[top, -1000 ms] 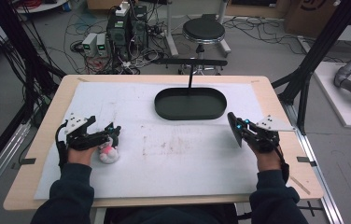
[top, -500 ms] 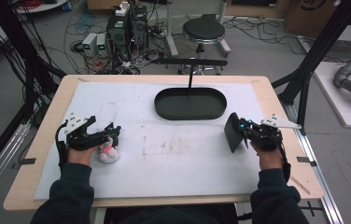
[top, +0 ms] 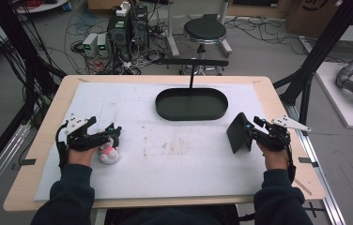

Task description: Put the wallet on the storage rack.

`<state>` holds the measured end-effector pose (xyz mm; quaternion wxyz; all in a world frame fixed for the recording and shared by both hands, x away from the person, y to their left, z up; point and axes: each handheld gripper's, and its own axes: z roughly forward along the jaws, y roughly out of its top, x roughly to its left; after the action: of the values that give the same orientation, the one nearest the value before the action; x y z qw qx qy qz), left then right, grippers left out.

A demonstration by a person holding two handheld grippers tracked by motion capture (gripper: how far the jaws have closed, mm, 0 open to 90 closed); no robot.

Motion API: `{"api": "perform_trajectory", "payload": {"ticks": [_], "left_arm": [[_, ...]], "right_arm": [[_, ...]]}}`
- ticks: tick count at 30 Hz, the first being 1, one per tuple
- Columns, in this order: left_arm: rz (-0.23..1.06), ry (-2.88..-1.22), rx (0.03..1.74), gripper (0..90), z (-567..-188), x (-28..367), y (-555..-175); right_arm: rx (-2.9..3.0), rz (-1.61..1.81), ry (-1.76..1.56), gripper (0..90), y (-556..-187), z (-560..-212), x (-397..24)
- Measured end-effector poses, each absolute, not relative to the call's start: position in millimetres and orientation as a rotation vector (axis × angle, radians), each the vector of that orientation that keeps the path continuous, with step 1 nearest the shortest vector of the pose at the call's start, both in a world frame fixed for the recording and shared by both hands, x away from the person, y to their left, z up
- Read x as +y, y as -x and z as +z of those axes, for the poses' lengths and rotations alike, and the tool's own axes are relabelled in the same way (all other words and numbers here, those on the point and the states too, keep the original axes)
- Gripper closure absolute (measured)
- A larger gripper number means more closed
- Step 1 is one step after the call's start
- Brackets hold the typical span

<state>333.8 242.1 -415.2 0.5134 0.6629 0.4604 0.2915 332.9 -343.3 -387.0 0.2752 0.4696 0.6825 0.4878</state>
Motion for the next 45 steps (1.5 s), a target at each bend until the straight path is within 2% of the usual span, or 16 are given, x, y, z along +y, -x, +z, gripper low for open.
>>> {"api": "perform_trajectory", "payload": {"ticks": [2, 3, 4, 5, 13, 14, 16, 17, 18, 19, 22, 23, 24, 25, 37, 45], "left_arm": [[0.702, -1.594, 1.107, 19.6, -415, 242, -334], [0.702, -1.591, 1.111, 19.6, -415, 242, -334], [0.701, -1.589, 1.11, 19.6, -415, 242, -334], [0.702, -1.589, 1.11, 19.6, -415, 243, -334], [0.703, -1.593, 1.11, 19.7, -415, 242, -334], [0.702, -1.593, 1.11, 19.7, -415, 243, -334], [0.703, -1.592, 1.111, 19.7, -415, 242, -334], [0.703, -1.593, 1.109, 19.7, -415, 242, -334], [0.703, -1.593, 1.109, 19.7, -415, 242, -334], [0.703, -1.593, 1.109, 19.7, -415, 242, -334], [0.703, -1.591, 1.108, 19.7, -415, 242, -334], [0.704, -1.592, 1.109, 19.7, -415, 242, -334], [0.704, -1.593, 1.109, 19.7, -415, 242, -334], [0.705, -1.593, 1.109, 19.7, -415, 242, -334], [0.712, -1.598, 1.107, 19.7, -416, 242, -334], [0.715, -1.589, 1.101, 19.7, -415, 244, -334]], "right_arm": [[1.812, 1.294, -1.256, 36.8, -331, -386, -341], [1.797, 1.266, -1.247, 26.5, -329, -386, -337], [1.797, 1.266, -1.247, 26.5, -329, -386, -337], [1.789, 1.243, -1.246, 20.1, -328, -386, -334], [1.858, 1.082, -1.25, 18.3, -331, -399, -310], [1.878, 1.065, -1.266, 19.9, -332, -402, -308], [1.912, 1.027, -1.296, 30.5, -334, -408, -307], [1.932, 1.024, -1.32, 41.9, -336, -409, -309], [1.932, 1.024, -1.32, 41.9, -336, -409, -309], [1.936, 1.041, -1.322, 49.7, -336, -408, -311], [1.948, 1.052, -1.34, 61.8, -335, -406, -317], [1.948, 1.061, -1.333, 71.2, -335, -405, -320], [1.948, 1.061, -1.333, 71.2, -335, -405, -320], [1.953, 1.066, -1.325, 75.7, -334, -403, -321], [1.923, 1.129, -1.221, 77.8, -336, -386, -317], [1.894, 1.2, -1.183, 78.3, -355, -361, -298]]}}
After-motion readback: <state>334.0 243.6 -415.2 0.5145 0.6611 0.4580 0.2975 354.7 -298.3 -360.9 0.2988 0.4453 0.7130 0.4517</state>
